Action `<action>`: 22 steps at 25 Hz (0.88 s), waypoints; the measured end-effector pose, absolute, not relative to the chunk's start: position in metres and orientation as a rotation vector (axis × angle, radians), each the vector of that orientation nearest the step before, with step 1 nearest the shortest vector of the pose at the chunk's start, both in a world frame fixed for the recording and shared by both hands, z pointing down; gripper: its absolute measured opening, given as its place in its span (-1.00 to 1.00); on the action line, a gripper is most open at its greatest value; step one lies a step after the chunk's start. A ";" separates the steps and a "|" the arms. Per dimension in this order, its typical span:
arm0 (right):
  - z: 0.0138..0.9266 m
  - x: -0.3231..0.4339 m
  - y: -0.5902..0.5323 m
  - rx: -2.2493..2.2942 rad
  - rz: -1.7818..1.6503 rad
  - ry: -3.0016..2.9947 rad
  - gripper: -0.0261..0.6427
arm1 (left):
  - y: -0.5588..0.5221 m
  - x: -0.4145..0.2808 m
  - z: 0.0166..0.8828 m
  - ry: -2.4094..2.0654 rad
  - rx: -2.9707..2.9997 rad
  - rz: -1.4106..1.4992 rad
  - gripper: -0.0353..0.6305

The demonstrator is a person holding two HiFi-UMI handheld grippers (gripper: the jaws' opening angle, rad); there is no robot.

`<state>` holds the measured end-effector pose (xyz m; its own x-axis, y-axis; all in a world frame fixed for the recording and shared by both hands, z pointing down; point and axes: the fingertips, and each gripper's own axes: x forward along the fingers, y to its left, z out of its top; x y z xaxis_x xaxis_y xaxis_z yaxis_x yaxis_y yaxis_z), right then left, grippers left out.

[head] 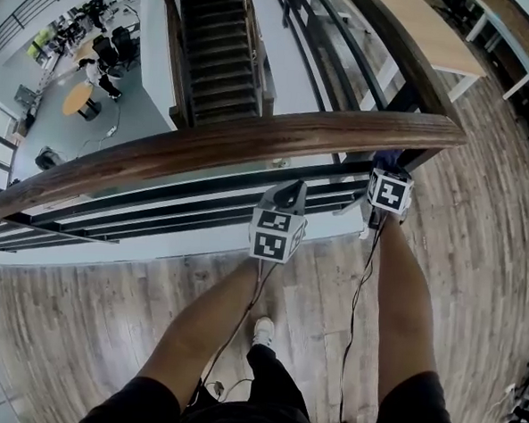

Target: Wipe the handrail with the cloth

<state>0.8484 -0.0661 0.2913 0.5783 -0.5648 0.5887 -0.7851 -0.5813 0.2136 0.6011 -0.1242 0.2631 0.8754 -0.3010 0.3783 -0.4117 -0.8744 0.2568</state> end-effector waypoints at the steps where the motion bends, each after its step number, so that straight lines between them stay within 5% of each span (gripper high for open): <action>1: 0.292 0.848 -0.067 2.341 0.640 -1.077 -0.68 | -0.127 0.593 0.263 -0.537 2.718 0.467 -0.88; 8: 0.272 0.779 -0.090 2.387 0.523 -1.254 -0.68 | -0.165 0.493 0.275 -0.648 2.753 0.452 -0.88; 22: 0.346 0.351 -0.192 2.275 0.394 -1.943 -0.68 | -0.255 0.196 0.343 -0.976 2.751 0.259 -0.88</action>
